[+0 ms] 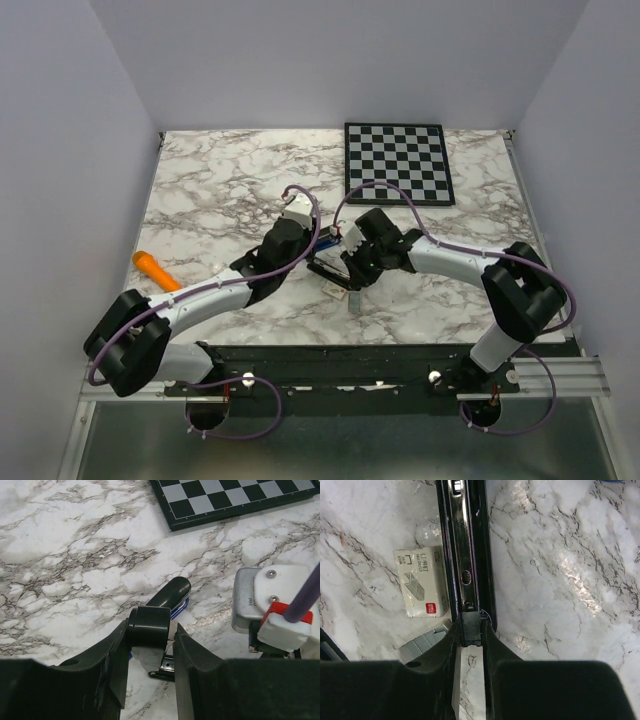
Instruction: Load the staples into the stapler
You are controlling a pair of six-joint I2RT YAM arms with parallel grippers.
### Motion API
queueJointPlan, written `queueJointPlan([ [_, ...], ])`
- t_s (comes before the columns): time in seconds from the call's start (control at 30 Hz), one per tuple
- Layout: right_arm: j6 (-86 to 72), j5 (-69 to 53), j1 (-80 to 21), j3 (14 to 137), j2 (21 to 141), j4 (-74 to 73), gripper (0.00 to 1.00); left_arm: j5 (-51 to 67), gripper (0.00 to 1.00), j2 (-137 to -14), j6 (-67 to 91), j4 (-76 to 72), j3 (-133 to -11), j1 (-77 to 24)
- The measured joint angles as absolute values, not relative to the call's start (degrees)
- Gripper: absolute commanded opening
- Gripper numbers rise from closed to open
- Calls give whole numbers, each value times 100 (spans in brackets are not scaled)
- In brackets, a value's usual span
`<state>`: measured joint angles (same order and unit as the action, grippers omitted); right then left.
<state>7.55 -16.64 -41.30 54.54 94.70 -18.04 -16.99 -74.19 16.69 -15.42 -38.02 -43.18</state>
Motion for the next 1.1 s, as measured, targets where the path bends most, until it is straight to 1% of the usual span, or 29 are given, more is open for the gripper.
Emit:
queueJointPlan([
  [0.33,749,-1347,-4163,5247,9413,-1544,11,-2436,35,-7537,1664,-1656,-3800,-4856],
  [0.5,707,-1245,-4169,5078,9319,-1275,11,-2644,36,-7684,1599,-1804,-3820,-5037],
  [0.53,705,-1214,-4169,5070,9319,-1243,11,-2655,39,-7712,1577,-1822,-3835,-5068],
  [0.6,707,-1140,-4167,5059,9319,-1181,11,-2744,39,-7793,1535,-1876,-3859,-5144],
  [0.87,709,-1022,-4167,5017,9321,-941,11,-2842,54,-7983,1577,-2027,-3870,-5325],
  [1.1,683,-1026,-4169,5006,9321,-731,11,-2851,54,-8189,1673,-2115,-3876,-5419],
])
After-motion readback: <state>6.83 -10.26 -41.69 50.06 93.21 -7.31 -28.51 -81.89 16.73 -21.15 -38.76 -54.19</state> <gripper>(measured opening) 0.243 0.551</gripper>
